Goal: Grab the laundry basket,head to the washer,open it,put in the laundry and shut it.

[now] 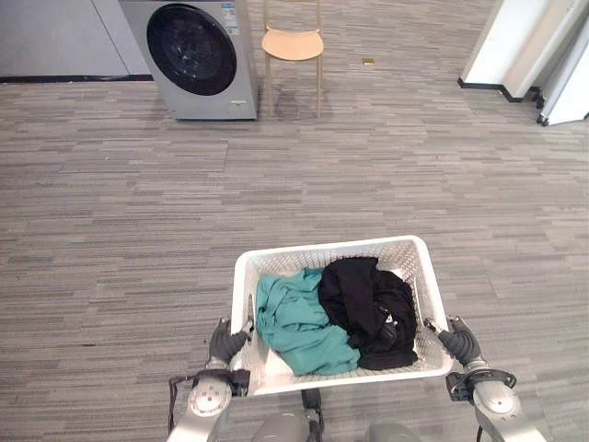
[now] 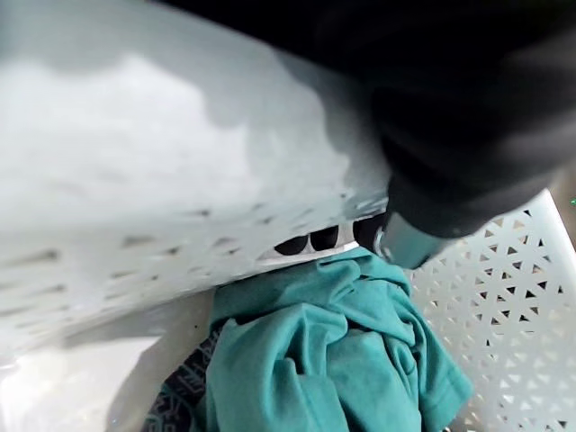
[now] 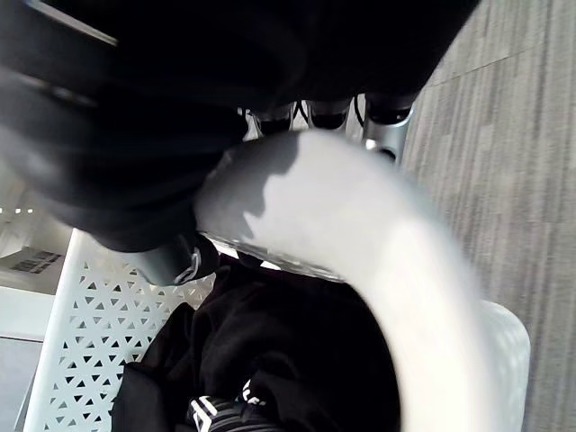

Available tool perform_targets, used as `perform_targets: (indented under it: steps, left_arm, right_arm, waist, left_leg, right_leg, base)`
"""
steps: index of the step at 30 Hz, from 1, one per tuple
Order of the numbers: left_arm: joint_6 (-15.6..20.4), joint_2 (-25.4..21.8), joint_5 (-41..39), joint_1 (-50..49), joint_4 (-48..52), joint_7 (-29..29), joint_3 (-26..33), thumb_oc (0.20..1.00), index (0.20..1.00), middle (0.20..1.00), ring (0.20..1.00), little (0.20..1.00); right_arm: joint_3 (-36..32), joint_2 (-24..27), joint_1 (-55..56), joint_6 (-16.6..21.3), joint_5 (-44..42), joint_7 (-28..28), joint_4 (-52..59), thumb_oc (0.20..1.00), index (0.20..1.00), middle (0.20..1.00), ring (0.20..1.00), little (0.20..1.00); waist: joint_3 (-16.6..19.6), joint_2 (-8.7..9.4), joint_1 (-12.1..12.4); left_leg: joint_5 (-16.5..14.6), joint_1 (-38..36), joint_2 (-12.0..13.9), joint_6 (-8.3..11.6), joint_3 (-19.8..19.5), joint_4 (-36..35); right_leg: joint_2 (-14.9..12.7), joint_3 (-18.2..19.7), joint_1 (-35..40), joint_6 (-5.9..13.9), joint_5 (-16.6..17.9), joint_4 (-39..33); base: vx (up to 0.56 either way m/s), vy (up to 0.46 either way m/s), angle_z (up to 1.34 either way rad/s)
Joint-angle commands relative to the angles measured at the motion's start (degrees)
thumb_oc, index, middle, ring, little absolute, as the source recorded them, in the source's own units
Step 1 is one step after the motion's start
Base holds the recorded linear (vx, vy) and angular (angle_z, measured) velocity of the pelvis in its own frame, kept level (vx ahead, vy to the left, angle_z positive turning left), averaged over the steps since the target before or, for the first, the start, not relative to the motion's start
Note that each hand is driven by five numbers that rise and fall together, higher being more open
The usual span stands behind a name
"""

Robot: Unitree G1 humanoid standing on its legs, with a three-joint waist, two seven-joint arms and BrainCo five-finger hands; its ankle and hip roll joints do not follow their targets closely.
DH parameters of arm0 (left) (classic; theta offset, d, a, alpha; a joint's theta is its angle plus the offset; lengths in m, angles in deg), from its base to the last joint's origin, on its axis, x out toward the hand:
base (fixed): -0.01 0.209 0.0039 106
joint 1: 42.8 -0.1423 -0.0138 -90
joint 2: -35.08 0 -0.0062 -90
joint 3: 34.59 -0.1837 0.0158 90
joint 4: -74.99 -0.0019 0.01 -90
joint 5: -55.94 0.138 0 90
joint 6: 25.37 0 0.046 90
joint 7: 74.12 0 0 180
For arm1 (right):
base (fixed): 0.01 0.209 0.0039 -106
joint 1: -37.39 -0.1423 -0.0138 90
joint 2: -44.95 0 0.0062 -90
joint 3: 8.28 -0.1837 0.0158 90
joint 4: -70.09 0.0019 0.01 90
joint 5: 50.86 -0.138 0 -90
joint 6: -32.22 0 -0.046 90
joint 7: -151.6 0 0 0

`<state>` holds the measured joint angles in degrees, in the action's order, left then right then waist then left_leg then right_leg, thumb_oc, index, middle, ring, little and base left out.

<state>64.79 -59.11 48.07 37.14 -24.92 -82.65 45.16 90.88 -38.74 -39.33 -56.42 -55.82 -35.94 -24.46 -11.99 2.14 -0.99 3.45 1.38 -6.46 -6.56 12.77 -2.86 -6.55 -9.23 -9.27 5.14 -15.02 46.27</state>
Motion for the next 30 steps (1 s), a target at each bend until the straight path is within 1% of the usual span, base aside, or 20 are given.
perform_targets:
  steps: [1,3,4,5,9,12,14,15,17,18,19,20,21,22,23,24,26,27,29,30]
  left_arm:
    - [5.6,-0.5,-2.1,-1.4,6.7,3.8,-0.3,0.2,0.2,0.2,0.2,0.2]
    - [5.7,-0.2,-2.4,-1.8,6.8,3.9,0.0,0.2,0.2,0.2,0.2,0.2]
    - [5.7,-0.1,-2.3,-2.0,6.5,3.8,0.3,0.2,0.2,0.2,0.2,0.2]
    - [5.9,0.3,-2.1,-2.0,6.0,3.6,0.9,0.2,0.2,0.2,0.2,0.2]
    - [6.4,0.9,-1.2,-1.9,5.2,3.5,1.5,0.2,0.2,0.2,0.2,0.2]
    - [6.6,1.1,-1.0,-2.0,5.2,3.8,1.4,0.2,0.2,0.2,0.2,0.2]
    - [6.5,2.0,-2.1,-1.8,4.7,3.5,0.8,0.2,0.2,0.2,0.2,0.2]
    - [6.5,2.0,-2.1,-1.8,4.7,3.5,0.8,0.2,0.2,0.2,0.2,0.2]
    - [6.3,2.3,-2.8,-1.7,4.7,3.8,0.5,0.2,0.2,0.2,0.2,0.2]
    - [6.2,2.3,-3.2,-2.1,5.1,4.2,0.2,0.2,0.2,0.2,0.2,0.2]
    - [6.1,2.2,-3.2,-2.1,5.1,4.2,0.2,0.2,0.2,0.2,0.2,0.2]
    - [5.9,2.1,-2.9,-1.8,5.2,4.3,-0.1,0.2,0.2,0.2,0.2,0.2]
    - [5.6,2.3,-2.8,-1.3,4.9,4.4,-0.4,0.2,0.2,0.2,0.2,0.2]
    - [5.7,2.2,-2.8,-1.2,4.9,4.4,-0.5,0.2,0.2,0.2,0.2,0.2]
    - [5.7,2.1,-2.7,-1.2,5.0,4.5,-0.7,0.2,0.2,0.2,0.2,0.2]
    - [5.6,2.0,-2.2,-0.9,5.0,4.8,-1.3,0.2,0.2,0.2,0.2,0.2]
    - [5.6,2.0,-2.0,-0.8,5.1,4.9,-1.5,0.2,0.2,0.2,0.2,0.2]
    - [5.7,1.9,-1.9,-0.7,5.2,4.8,-1.6,0.2,0.2,0.2,0.2,0.2]
    - [5.7,2.0,-1.3,-0.4,5.3,4.9,-2.0,0.2,0.2,0.2,0.2,0.2]
    - [5.7,2.0,-1.3,-0.4,5.3,4.9,-2.0,0.2,0.2,0.2,0.2,0.2]
  right_arm:
    - [0.0,-2.8,-5.6,6.1,-5.1,4.7,4.9,0.2,0.2,0.2,0.2,0.2]
    - [-0.4,-2.4,-5.5,6.0,-5.5,4.5,4.8,0.2,0.2,0.2,0.2,0.2]
    - [-0.6,-2.5,-5.3,5.9,-5.7,4.5,4.8,0.2,0.2,0.2,0.2,0.2]
    - [-0.9,-2.6,-5.0,5.9,-5.8,4.4,5.0,0.2,0.2,0.2,0.2,0.2]
    - [-1.2,-2.8,-4.0,6.0,-5.4,4.8,4.9,0.2,0.2,0.2,0.2,0.2]
    - [-1.4,-2.7,-3.7,6.1,-5.6,5.2,5.2,0.2,0.2,0.2,0.2,0.2]
    - [-1.3,-2.0,-3.6,6.1,-5.8,5.1,4.8,0.2,0.2,0.2,0.2,0.2]
    - [-1.2,-2.0,-3.6,6.1,-5.8,5.1,4.8,0.2,0.2,0.2,0.2,0.2]
    - [-1.5,-1.1,-4.1,6.6,-6.4,4.8,5.1,0.2,0.2,0.2,0.2,0.2]
    - [-1.8,-0.3,-3.2,6.5,-7.0,4.8,5.8,0.2,0.2,0.2,0.2,0.2]
    - [-1.8,-0.3,-3.2,6.5,-7.0,4.8,5.8,0.2,0.2,0.2,0.2,0.2]
    - [-2.6,0.4,-2.9,6.2,-6.6,4.1,5.6,0.2,0.2,0.2,0.2,0.2]
    - [-2.9,0.5,-2.8,6.1,-6.5,3.6,5.7,0.2,0.2,0.2,0.2,0.2]
    - [-2.9,0.5,-2.8,6.1,-6.5,3.6,5.8,0.2,0.2,0.2,0.2,0.2]
    - [-3.2,0.6,-2.6,6.1,-6.5,3.5,6.1,0.2,0.2,0.2,0.2,0.2]
    - [-3.8,0.8,-2.4,6.4,-7.0,3.3,6.2,0.2,0.2,0.2,0.2,0.2]
    - [-3.8,0.8,-2.4,6.3,-6.8,3.2,6.0,0.2,0.2,0.2,0.2,0.2]
    - [-3.8,0.8,-2.4,6.3,-6.7,3.2,5.9,0.2,0.2,0.2,0.2,0.2]
    - [-3.7,0.5,-2.5,6.4,-6.3,2.9,5.8,0.2,0.2,0.2,0.2,0.2]
    - [-3.7,0.5,-2.5,6.4,-6.3,2.9,5.8,0.2,0.2,0.2,0.2,0.2]
  waist:
    - [0.5,-0.96,1.1]
    - [0.1,-1.11,0.4]
    - [0.2,-0.9,0.1]
    - [0.0,-0.38,-0.5]
    - [0.0,-0.37,-1.8]
    - [0.9,-0.02,-2.4]
    - [2.2,-1.7,-3.3]
    - [2.3,-1.52,-3.4]
    - [2.5,-2.12,-3.3]
    - [2.1,-1.81,-3.0]
    - [2.1,-1.62,-3.0]
    - [1.6,-1.01,-2.6]
    - [1.3,-0.67,-2.2]
    - [1.4,-0.51,-2.2]
    - [1.0,-0.41,-1.9]
    - [0.5,0.12,-1.3]
    - [0.4,0.09,-0.8]
    - [0.3,0.03,-0.5]
    - [0.0,-0.99,0.4]
    - [0.0,-0.89,0.4]
  left_leg:
    - [-7.5,-3.3,7.2,3.87,1.7,4.7]
    - [-9.0,-6.1,7.1,4.5,1.0,3.8]
    - [-10.3,-7.4,6.8,4.95,0.3,3.4]
    - [-10.7,-9.0,6.7,5.61,0.1,3.0]
    - [-13.9,-13.9,7.3,6.93,-2.3,2.9]
    - [-16.0,-15.6,7.4,7.23,-3.6,4.2]
    - [-12.1,-15.0,11.0,9.61,-4.6,10.5]
    - [-11.8,-14.8,10.8,9.61,-4.7,10.5]
    - [-4.7,-10.8,13.6,11.32,-5.2,21.8]
    - [-1.1,-7.1,15.0,11.04,-5.5,30.7]
    - [-0.9,-6.9,14.8,10.99,-5.5,30.6]
    - [-0.9,-3.8,14.8,9.99,-4.4,33.7]
    - [-3.0,-1.7,14.5,9.34,-3.9,33.2]
    - [-2.8,-1.6,14.3,9.23,-3.8,33.1]
    - [-4.6,0.5,13.7,8.76,-3.4,32.4]
    - [-7.2,4.6,11.5,8.04,-3.0,28.1]
    - [-7.6,6.0,10.3,7.87,-3.0,24.5]
    - [-6.8,6.8,9.3,7.89,-3.5,20.7]
    - [-1.7,10.1,7.5,8.9,-4.9,13.1]
    - [-1.5,9.8,7.3,8.92,-4.8,12.6]
  right_leg:
    - [-1.0,-2.0,2.6,3.23,12.3,-25.1]
    - [-0.9,-3.5,0.6,2.81,13.1,-33.1]
    - [-0.9,-3.3,-0.3,3.43,13.0,-36.3]
    - [-1.1,-4.0,-2.3,4.07,16.5,-43.0]
    - [-1.4,-2.9,-4.8,5.41,19.7,-46.3]
    - [-1.8,-1.9,-3.6,5.11,20.9,-45.4]
    - [0.2,-1.5,-1.8,2.99,19.7,-42.9]
    - [0.0,-1.5,-2.0,2.95,19.9,-43.1]
    - [1.4,-2.2,1.2,0.57,18.2,-43.8]
    - [2.8,-2.0,4.3,-1.41,16.1,-44.8]
    - [2.6,-2.1,4.2,-1.42,16.2,-45.0]
    - [3.3,-1.6,7.3,-2.65,14.5,-46.1]
    - [3.4,-1.3,8.8,-2.81,13.6,-46.6]
    - [3.2,-1.2,8.7,-2.78,13.7,-46.7]
    - [3.4,-0.9,10.0,-2.75,12.9,-47.1]
    - [3.4,-0.1,11.8,-2.33,12.0,-47.6]
    - [3.6,0.1,12.5,-2.16,11.5,-47.7]
    - [3.8,0.5,13.0,-1.97,11.1,-47.7]
    - [6.1,2.0,15.8,-2.29,9.2,-47.5]
    - [6.0,2.1,15.8,-2.27,9.1,-47.5]
  base:
    - [0.33,-0.017,0.2]
    - [0.35,-0.052,0.2]
    - [0.5,-0.132,0.14]
    - [0.37,-0.102,0.12]
    - [0.45,-0.189,0.25]
    - [0.41,-0.216,0.59]
    - [0.53,-0.347,0.56]
    - [0.24,-0.21,0.4]
    - [0.35,-0.355,0.26]
    - [0.34,-0.358,0.22]
    - [0.44,-0.384,0.0]
    - [0.34,-0.237,-0.29]
    - [0.34,-0.234,-0.36]
    - [0.21,-0.099,-0.11]
    - [0.3,-0.102,-0.09]
    - [0.31,-0.103,-0.12]
    - [0.26,-0.047,-0.11]
    - [0.41,-0.048,-0.27]
    - [0.38,-0.045,-0.35]
    - [0.24,-0.017,-0.2]
